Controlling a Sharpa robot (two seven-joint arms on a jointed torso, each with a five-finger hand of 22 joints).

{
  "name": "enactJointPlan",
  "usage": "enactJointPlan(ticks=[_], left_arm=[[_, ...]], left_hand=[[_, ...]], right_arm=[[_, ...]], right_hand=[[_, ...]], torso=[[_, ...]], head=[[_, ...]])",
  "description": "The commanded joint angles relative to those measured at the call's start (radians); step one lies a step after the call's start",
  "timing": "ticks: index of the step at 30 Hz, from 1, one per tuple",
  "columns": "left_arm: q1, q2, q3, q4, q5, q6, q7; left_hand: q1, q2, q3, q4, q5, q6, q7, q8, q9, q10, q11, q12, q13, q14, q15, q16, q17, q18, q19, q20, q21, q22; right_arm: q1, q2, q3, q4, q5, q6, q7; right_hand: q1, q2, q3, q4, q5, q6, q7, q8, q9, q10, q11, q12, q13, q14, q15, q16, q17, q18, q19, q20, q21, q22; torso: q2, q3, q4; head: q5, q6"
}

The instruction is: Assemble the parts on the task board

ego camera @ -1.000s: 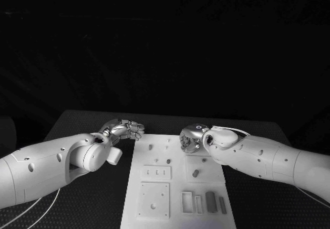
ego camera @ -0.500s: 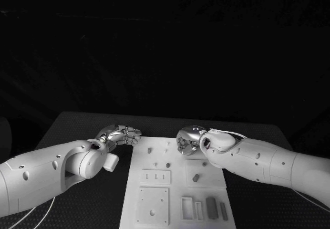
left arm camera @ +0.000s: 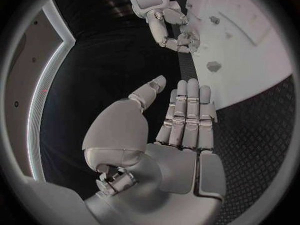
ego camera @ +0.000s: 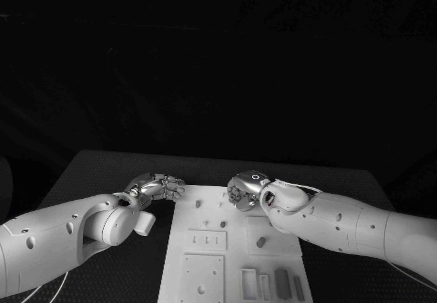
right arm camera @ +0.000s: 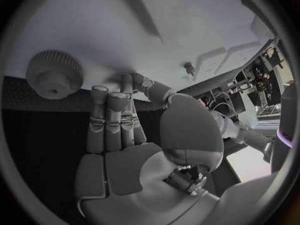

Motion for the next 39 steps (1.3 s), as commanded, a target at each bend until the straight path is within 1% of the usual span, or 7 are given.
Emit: enactJointPlan(ticks=[1, 4, 10, 14, 22, 28, 39], left_arm=[[0.001, 0.002, 0.001, 0.003, -0.003, 0.006, 0.011], [0.001, 0.002, 0.001, 0.003, -0.003, 0.007, 0.011], [0.001, 0.003, 0.001, 0.002, -0.003, 0.006, 0.011], [0.001, 0.002, 0.001, 0.002, -0.003, 0.005, 0.011], [0.001, 0.002, 0.001, -0.002, -0.003, 0.004, 0.011], [0.001, 0.001, 0.001, -0.005, -0.003, 0.002, 0.013], [0.001, -0.001, 0.001, -0.007, -0.003, -0.002, 0.016]], left_hand=[[-0.012, 0.0, 0.002, 0.001, 0.002, 0.0, 0.009, -0.005, 0.001, -0.002, 0.004, -0.004, 0.002, 0.001, 0.001, 0.003, 0.001, 0.011, -0.003, -0.003, 0.006, 0.021], [-0.012, 0.0, 0.002, 0.001, 0.002, 0.0, 0.009, -0.006, 0.001, -0.002, 0.004, -0.005, 0.002, 0.001, 0.001, 0.003, 0.001, 0.011, -0.003, -0.003, 0.006, 0.021], [-0.012, 0.0, 0.002, 0.001, 0.002, 0.0, 0.009, -0.006, 0.002, -0.002, 0.004, -0.005, 0.002, 0.001, 0.001, 0.003, 0.001, 0.011, -0.003, -0.003, 0.006, 0.021], [-0.012, 0.0, 0.003, 0.001, 0.002, 0.0, 0.009, -0.006, 0.002, -0.002, 0.005, -0.005, 0.002, 0.001, 0.001, 0.003, 0.001, 0.011, -0.003, -0.003, 0.006, 0.021], [-0.012, 0.0, 0.003, 0.001, 0.002, 0.0, 0.009, -0.006, 0.002, -0.002, 0.005, -0.005, 0.002, 0.001, 0.001, 0.003, 0.001, 0.011, -0.003, -0.003, 0.007, 0.021], [-0.012, -0.001, 0.003, 0.0, 0.002, 0.0, 0.009, -0.007, 0.003, -0.002, 0.005, -0.005, 0.002, 0.001, 0.001, 0.003, 0.001, 0.011, -0.003, -0.003, 0.007, 0.021], [-0.012, -0.001, 0.003, 0.0, 0.001, 0.0, 0.009, -0.008, 0.003, -0.002, 0.005, -0.006, 0.002, 0.001, 0.001, 0.003, 0.002, 0.011, -0.004, -0.003, 0.008, 0.021]], right_arm=[[-0.024, 0.005, -0.015, 0.007, -0.058, 0.05, -0.08], [-0.024, 0.009, -0.015, 0.013, -0.078, 0.041, -0.098], [-0.024, 0.009, -0.015, 0.027, -0.12, 0.026, -0.132], [-0.024, 0.005, -0.015, 0.035, -0.129, 0.028, -0.141], [-0.023, -0.004, -0.015, 0.05, -0.136, 0.031, -0.152], [-0.014, -0.023, -0.014, 0.075, -0.141, 0.011, -0.165], [0.015, -0.061, 0.004, 0.126, -0.13, 0.009, -0.161]], right_hand=[[-0.001, -0.009, 0.01, 0.0, -0.003, 0.033, -0.016, 0.01, 0.012, 0.009, -0.002, -0.002, 0.003, 0.001, -0.01, 0.009, 0.001, 0.026, 0.002, -0.007, 0.008, 0.024], [-0.001, -0.012, 0.015, 0.001, -0.004, 0.035, -0.017, 0.011, 0.013, 0.011, -0.002, -0.002, 0.006, 0.001, -0.011, 0.012, 0.002, 0.026, 0.002, -0.008, 0.012, 0.023], [-0.001, -0.014, 0.018, 0.002, -0.004, 0.036, -0.017, 0.011, 0.013, 0.011, -0.003, -0.003, 0.008, 0.001, -0.011, 0.014, 0.002, 0.026, 0.002, -0.008, 0.015, 0.023], [0.001, -0.029, 0.034, 0.008, -0.005, 0.041, -0.02, 0.012, 0.016, 0.017, -0.005, -0.003, 0.015, 0.001, -0.014, 0.022, 0.004, 0.026, 0.005, -0.009, 0.026, 0.023], [0.001, -0.031, 0.036, 0.01, -0.005, 0.041, -0.02, 0.012, 0.017, 0.017, -0.005, -0.004, 0.016, 0.001, -0.014, 0.023, 0.004, 0.026, 0.005, -0.01, 0.029, 0.022], [0.001, -0.035, 0.042, 0.012, -0.005, 0.043, -0.021, 0.013, 0.018, 0.019, -0.006, -0.005, 0.019, 0.001, -0.015, 0.026, 0.005, 0.026, 0.006, -0.01, 0.033, 0.022], [0.002, -0.042, 0.05, 0.018, -0.005, 0.046, -0.022, 0.014, 0.021, 0.022, -0.007, -0.006, 0.025, 0.001, -0.016, 0.032, 0.006, 0.026, 0.008, -0.011, 0.04, 0.022]], torso=[[0.003, 0.0002, -0.0002], [0.005, 0.0017, 0.001], [0.008, 0.0018, 0.0009], [0.01, 0.0027, 0.0008], [0.012, 0.0042, 0.0004], [0.014, 0.0054, -0.0002], [0.016, 0.0059, -0.0016]], head=[[0.002, 0.007], [0.0, 0.011], [0.001, 0.017], [0.003, 0.02], [0.004, 0.023], [0.005, 0.023], [0.006, 0.026]])
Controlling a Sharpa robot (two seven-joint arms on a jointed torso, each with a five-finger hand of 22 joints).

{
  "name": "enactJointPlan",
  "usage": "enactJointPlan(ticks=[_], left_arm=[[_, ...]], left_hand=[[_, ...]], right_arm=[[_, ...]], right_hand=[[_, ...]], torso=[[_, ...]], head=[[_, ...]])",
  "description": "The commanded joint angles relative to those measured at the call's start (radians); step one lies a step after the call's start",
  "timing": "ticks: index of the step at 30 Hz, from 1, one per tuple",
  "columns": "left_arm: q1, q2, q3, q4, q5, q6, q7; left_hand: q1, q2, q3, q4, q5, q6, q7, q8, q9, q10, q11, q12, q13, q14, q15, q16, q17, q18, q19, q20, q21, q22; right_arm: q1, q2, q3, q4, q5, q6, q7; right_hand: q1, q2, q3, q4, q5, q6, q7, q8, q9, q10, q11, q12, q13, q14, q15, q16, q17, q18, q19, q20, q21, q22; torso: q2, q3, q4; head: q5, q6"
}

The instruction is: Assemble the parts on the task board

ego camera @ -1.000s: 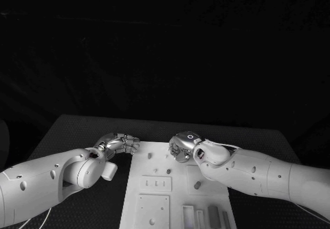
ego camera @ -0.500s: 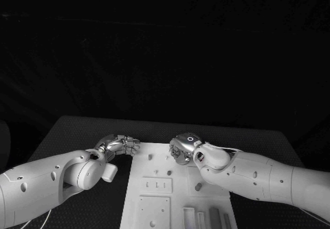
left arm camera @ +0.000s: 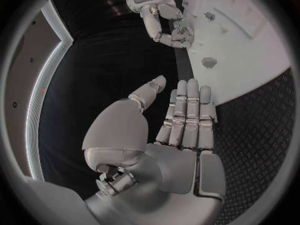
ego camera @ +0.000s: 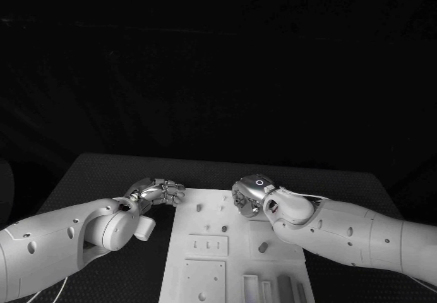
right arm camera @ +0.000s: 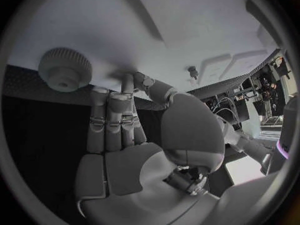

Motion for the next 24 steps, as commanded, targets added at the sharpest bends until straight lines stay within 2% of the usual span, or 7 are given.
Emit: enactJointPlan(ticks=[1, 6, 12, 16, 24], left_arm=[[0.001, 0.0, 0.001, 0.001, -0.003, -0.001, 0.015], [0.001, 0.001, 0.001, 0.001, -0.003, -0.002, 0.015], [0.001, 0.001, 0.001, 0.001, -0.003, -0.003, 0.016], [0.001, 0.001, 0.001, 0.0, -0.003, -0.003, 0.016], [0.001, 0.004, 0.001, 0.0, -0.003, -0.004, 0.018]], left_hand=[[-0.012, -0.002, 0.003, 0.0, 0.001, 0.0, 0.009, -0.004, 0.002, -0.002, 0.005, -0.006, 0.001, 0.001, 0.001, 0.004, 0.001, 0.017, -0.004, -0.003, 0.004, 0.02], [-0.012, -0.002, 0.004, -0.001, 0.001, 0.001, 0.009, -0.004, 0.002, -0.002, 0.005, -0.006, 0.001, 0.001, 0.001, 0.004, 0.001, 0.017, -0.004, -0.003, 0.004, 0.02], [-0.012, -0.002, 0.004, -0.001, 0.001, 0.001, 0.009, -0.005, 0.003, -0.002, 0.005, -0.007, 0.002, 0.001, 0.001, 0.004, 0.002, 0.017, -0.004, -0.003, 0.004, 0.02], [-0.012, -0.002, 0.004, -0.001, 0.001, 0.001, 0.009, -0.005, 0.003, -0.002, 0.005, -0.007, 0.002, 0.001, 0.001, 0.004, 0.002, 0.017, -0.004, -0.003, 0.005, 0.02], [-0.013, -0.002, 0.004, -0.002, 0.001, 0.001, 0.009, -0.006, 0.004, -0.002, 0.005, -0.007, 0.002, 0.001, 0.001, 0.004, 0.002, 0.017, -0.004, -0.003, 0.005, 0.02]], right_arm=[[0.006, -0.005, 0.005, 0.016, -0.004, 0.036, -0.012], [0.01, -0.011, 0.018, 0.033, -0.006, 0.032, -0.017], [0.013, -0.012, 0.019, 0.042, -0.014, 0.021, -0.021], [0.013, -0.01, 0.019, 0.047, -0.034, 0.01, -0.027], [0.013, 0.016, 0.019, 0.033, -0.042, 0.001, -0.031]], right_hand=[[-0.002, -0.009, 0.009, 0.001, -0.001, 0.042, -0.022, 0.01, 0.021, 0.005, 0.0, -0.006, 0.001, 0.0, -0.01, 0.006, 0.002, 0.026, 0.002, -0.006, 0.006, 0.021], [-0.002, -0.01, 0.01, 0.002, -0.001, 0.042, -0.022, 0.01, 0.021, 0.005, 0.0, -0.006, 0.002, 0.0, -0.01, 0.007, 0.002, 0.026, 0.002, -0.006, 0.007, 0.021], [-0.002, -0.012, 0.012, 0.003, -0.001, 0.043, -0.022, 0.011, 0.022, 0.006, -0.001, -0.007, 0.004, 0.001, -0.01, 0.009, 0.002, 0.026, 0.003, -0.007, 0.01, 0.021], [-0.001, -0.014, 0.014, 0.004, -0.002, 0.043, -0.023, 0.011, 0.023, 0.007, -0.001, -0.007, 0.005, 0.001, -0.011, 0.01, 0.002, 0.026, 0.003, -0.008, 0.012, 0.021], [0.0, -0.019, 0.019, 0.008, -0.002, 0.045, -0.023, 0.012, 0.025, 0.009, -0.002, -0.008, 0.009, 0.001, -0.011, 0.013, 0.003, 0.026, 0.004, -0.009, 0.016, 0.021]], torso=[[0.001, 0.0004, -0.001], [0.002, 0.0012, 0.0006], [0.002, -0.0009, 0.0013], [0.003, -0.0001, 0.0022], [0.004, -0.001, 0.0025]], head=[[-0.001, 0.003], [-0.001, 0.003], [-0.002, 0.004], [-0.002, 0.005], [-0.002, 0.007]])
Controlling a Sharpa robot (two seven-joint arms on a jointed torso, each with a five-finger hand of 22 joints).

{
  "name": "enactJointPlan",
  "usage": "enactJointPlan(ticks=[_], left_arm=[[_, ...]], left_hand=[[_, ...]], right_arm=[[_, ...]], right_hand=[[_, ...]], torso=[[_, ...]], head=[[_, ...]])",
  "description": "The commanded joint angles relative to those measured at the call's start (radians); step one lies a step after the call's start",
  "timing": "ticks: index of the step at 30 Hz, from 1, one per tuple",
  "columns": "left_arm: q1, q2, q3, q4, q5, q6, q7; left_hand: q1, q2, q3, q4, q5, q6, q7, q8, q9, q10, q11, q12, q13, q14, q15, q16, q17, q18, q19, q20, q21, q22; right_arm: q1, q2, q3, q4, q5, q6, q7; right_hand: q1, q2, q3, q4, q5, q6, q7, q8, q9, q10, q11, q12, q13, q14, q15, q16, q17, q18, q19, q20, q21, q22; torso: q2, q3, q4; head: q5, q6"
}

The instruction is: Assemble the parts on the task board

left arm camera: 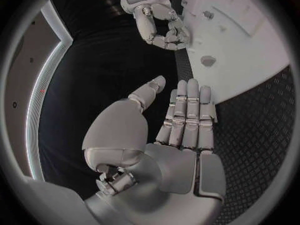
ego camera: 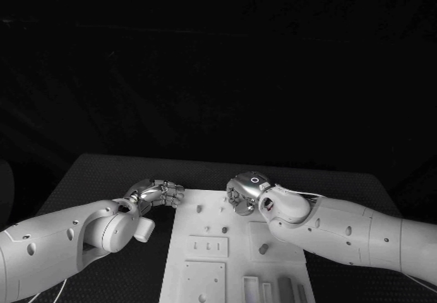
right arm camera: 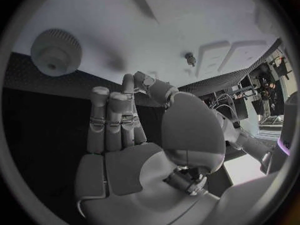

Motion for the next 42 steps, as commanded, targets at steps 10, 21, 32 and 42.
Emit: enactJointPlan(ticks=[10, 21, 32, 42], left_arm=[[0.001, 0.006, 0.001, 0.0, -0.003, -0.001, 0.017], [0.001, 0.008, 0.001, 0.0, -0.003, 0.001, 0.017], [0.001, 0.009, 0.001, -0.001, -0.003, 0.003, 0.017], [0.001, 0.01, 0.001, -0.002, -0.003, 0.004, 0.016]], left_hand=[[-0.008, 0.002, 0.005, -0.002, 0.001, 0.002, 0.009, -0.006, 0.003, -0.001, 0.005, -0.004, 0.002, 0.001, 0.001, 0.004, 0.001, 0.017, -0.005, -0.003, 0.006, 0.02], [-0.009, 0.002, 0.006, -0.002, 0.001, 0.002, 0.008, -0.007, 0.004, -0.001, 0.004, -0.004, 0.003, 0.001, 0.001, 0.004, 0.002, 0.017, -0.005, -0.003, 0.007, 0.02], [-0.009, 0.002, 0.006, -0.002, 0.001, 0.003, 0.008, -0.007, 0.005, 0.0, 0.004, -0.005, 0.003, 0.001, 0.001, 0.004, 0.002, 0.017, -0.005, -0.003, 0.007, 0.02], [-0.009, 0.003, 0.006, -0.002, 0.001, 0.003, 0.008, -0.008, 0.006, 0.0, 0.004, -0.005, 0.003, 0.001, 0.001, 0.004, 0.002, 0.017, -0.005, -0.003, 0.008, 0.02]], right_arm=[[0.0, 0.032, 0.0, -0.02, -0.04, -0.022, -0.021], [0.0, 0.062, 0.0, -0.05, -0.046, -0.034, -0.027], [0.0, 0.077, 0.0, -0.061, -0.056, -0.03, -0.031], [-0.002, 0.086, -0.001, -0.075, -0.056, -0.016, -0.033]], right_hand=[[0.004, -0.012, 0.009, 0.004, -0.001, 0.041, -0.02, 0.008, 0.025, 0.009, -0.002, -0.005, 0.003, 0.0, -0.006, 0.007, 0.001, 0.026, -0.002, -0.007, -0.002, 0.02], [0.006, -0.014, 0.012, 0.005, -0.001, 0.041, -0.02, 0.008, 0.026, 0.009, -0.002, -0.006, 0.005, -0.001, -0.006, 0.008, 0.001, 0.026, -0.002, -0.007, 0.0, 0.02], [0.007, -0.016, 0.014, 0.007, -0.001, 0.041, -0.02, 0.008, 0.027, 0.009, -0.002, -0.006, 0.007, -0.001, -0.007, 0.009, 0.001, 0.026, -0.001, -0.008, 0.002, 0.02], [0.007, -0.017, 0.015, 0.008, -0.001, 0.041, -0.02, 0.008, 0.027, 0.01, -0.002, -0.007, 0.007, -0.001, -0.007, 0.01, 0.0, 0.026, -0.001, -0.008, 0.003, 0.02]], torso=[[0.001, -0.0006, 0.0003], [0.002, -0.0013, 0.002], [0.003, 0.0001, 0.0004], [0.003, 0.001, 0.0009]], head=[[0.0, 0.001], [-0.001, 0.001], [0.003, 0.0], [0.004, -0.002]])
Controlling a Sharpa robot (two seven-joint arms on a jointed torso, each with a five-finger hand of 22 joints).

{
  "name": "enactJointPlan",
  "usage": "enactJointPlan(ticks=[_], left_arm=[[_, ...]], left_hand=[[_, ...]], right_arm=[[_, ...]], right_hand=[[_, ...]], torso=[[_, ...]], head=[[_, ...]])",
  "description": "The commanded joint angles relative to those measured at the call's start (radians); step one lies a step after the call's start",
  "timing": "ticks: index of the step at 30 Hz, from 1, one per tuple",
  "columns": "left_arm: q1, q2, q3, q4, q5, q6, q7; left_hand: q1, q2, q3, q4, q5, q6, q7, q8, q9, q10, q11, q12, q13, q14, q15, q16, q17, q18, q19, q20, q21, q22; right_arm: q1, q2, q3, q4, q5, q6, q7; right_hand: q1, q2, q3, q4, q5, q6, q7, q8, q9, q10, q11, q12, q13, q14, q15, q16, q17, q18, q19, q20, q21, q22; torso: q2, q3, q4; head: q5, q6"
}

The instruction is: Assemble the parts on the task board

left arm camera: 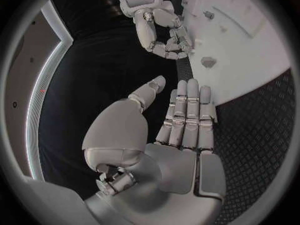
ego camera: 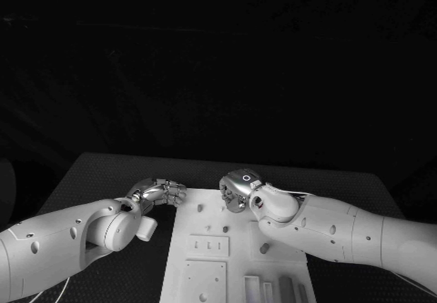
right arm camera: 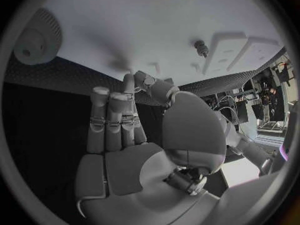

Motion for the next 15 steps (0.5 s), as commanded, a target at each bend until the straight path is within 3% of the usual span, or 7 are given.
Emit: enactJointPlan(ticks=[1, 15], left_arm=[[0.001, 0.002, 0.001, 0.001, -0.003, 0.005, 0.013], [0.001, 0.004, 0.001, 0.001, -0.003, 0.006, 0.012]], left_hand=[[-0.009, 0.002, 0.006, -0.002, 0.001, -0.001, 0.005, -0.004, 0.001, 0.0, 0.004, -0.005, 0.001, 0.001, 0.001, 0.004, 0.001, 0.017, -0.005, -0.003, 0.004, 0.02], [-0.01, 0.002, 0.007, -0.002, 0.001, -0.001, 0.005, -0.005, 0.003, 0.0, 0.004, -0.006, 0.002, 0.001, 0.001, 0.004, 0.002, 0.017, -0.006, -0.003, 0.005, 0.019]], right_arm=[[-0.001, 0.002, 0.0, -0.001, -0.015, 0.016, -0.005], [-0.005, 0.013, -0.005, -0.015, -0.008, 0.032, 0.002]], right_hand=[[0.009, 0.003, 0.007, 0.0, 0.002, 0.026, -0.016, 0.007, 0.026, 0.006, 0.001, -0.007, 0.001, -0.001, -0.007, 0.004, 0.001, 0.025, -0.001, -0.009, 0.005, 0.02], [0.009, 0.003, 0.008, 0.002, 0.002, 0.026, -0.016, 0.007, 0.027, 0.006, 0.001, -0.008, 0.002, -0.002, -0.007, 0.005, 0.0, 0.025, -0.001, -0.009, 0.006, 0.02]], torso=[[0.0, 0.0011, -0.0003], [0.001, 0.0006, -0.0007]], head=[[0.001, -0.001], [0.002, -0.004]])
